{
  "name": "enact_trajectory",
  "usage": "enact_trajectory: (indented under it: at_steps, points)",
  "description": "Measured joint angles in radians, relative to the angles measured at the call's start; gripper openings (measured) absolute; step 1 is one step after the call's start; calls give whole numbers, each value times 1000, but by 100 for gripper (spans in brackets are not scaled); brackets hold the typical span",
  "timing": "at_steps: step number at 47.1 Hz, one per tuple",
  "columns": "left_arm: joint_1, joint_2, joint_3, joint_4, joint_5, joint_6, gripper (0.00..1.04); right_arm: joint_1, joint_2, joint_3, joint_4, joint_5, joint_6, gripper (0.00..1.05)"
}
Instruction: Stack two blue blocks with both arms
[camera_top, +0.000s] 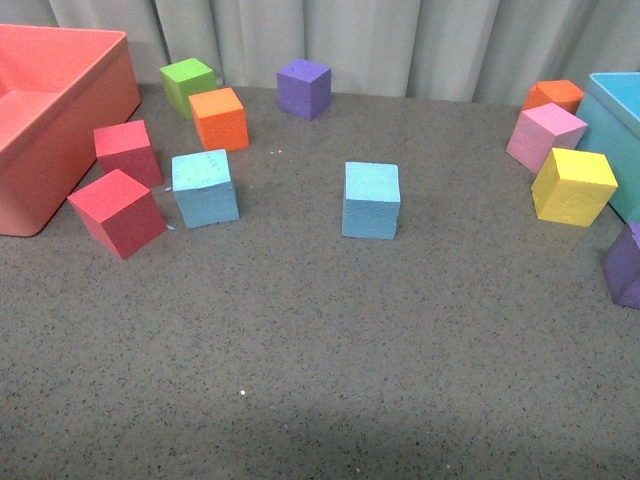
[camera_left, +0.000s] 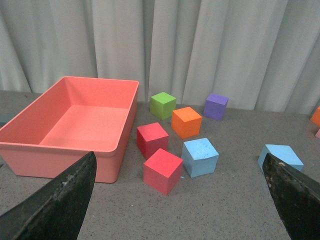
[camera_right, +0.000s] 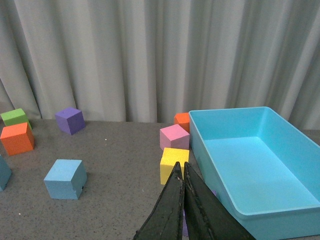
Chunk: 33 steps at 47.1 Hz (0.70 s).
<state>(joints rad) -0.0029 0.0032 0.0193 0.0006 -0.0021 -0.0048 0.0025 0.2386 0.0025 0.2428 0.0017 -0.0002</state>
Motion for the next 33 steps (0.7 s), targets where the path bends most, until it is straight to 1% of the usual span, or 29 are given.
enact_trajectory:
  at_steps: [14, 16, 17, 19, 28, 33]
  points:
    - [0, 0, 0, 0, 0, 0, 98, 0, -63, 0, -63, 0, 0, 1]
    - [0, 0, 0, 0, 0, 0, 98, 0, -115, 1, -131, 0, 0, 1]
    - [0, 0, 0, 0, 0, 0, 98, 0, -158, 1, -189, -1, 0, 1]
    - [0, 0, 0, 0, 0, 0, 98, 0, -208, 1, -234, -3, 0, 1]
    - [0, 0, 0, 0, 0, 0, 98, 0, -233, 1, -241, -3, -1, 1]
    - [0, 0, 0, 0, 0, 0, 98, 0, -234, 1, -241, -3, 0, 22]
